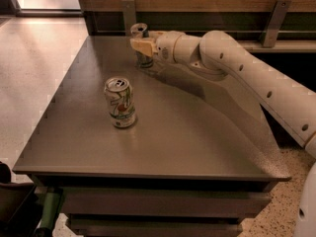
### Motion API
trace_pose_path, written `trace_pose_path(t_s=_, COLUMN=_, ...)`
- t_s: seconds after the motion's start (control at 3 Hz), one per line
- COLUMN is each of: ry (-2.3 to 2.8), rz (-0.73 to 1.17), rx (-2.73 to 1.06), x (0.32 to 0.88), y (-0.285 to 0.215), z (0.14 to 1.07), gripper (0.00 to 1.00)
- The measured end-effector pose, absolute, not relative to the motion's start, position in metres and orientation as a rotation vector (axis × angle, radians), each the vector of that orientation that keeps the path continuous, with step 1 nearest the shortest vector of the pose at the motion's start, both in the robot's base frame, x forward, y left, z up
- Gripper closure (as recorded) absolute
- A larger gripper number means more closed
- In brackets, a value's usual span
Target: Pick redbull can
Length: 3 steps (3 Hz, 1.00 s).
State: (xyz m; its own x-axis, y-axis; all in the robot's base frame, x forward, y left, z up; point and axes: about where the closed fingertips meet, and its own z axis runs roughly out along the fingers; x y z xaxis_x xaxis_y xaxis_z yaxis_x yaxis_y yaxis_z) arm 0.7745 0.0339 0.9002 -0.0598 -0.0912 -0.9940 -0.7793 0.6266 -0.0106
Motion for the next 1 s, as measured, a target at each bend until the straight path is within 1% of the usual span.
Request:
trace_pose_path(t_s=0.33, ry=1.550, rz=0.663, rx=-0.755, x=0.7741, y=0.0367, z=0.9000, gripper=0.87)
trace_pose_path(t_s=0.67, ry=1.549, rz=0.666, rx=-0.757, x=0.7738, y=0.0395, z=0.8998, gripper=1.00)
trace_pose_path(t_s=1.0, ry=1.549, rz=0.666, rx=-0.758, x=0.7737, y=0.0396, z=0.8998, gripper=1.00)
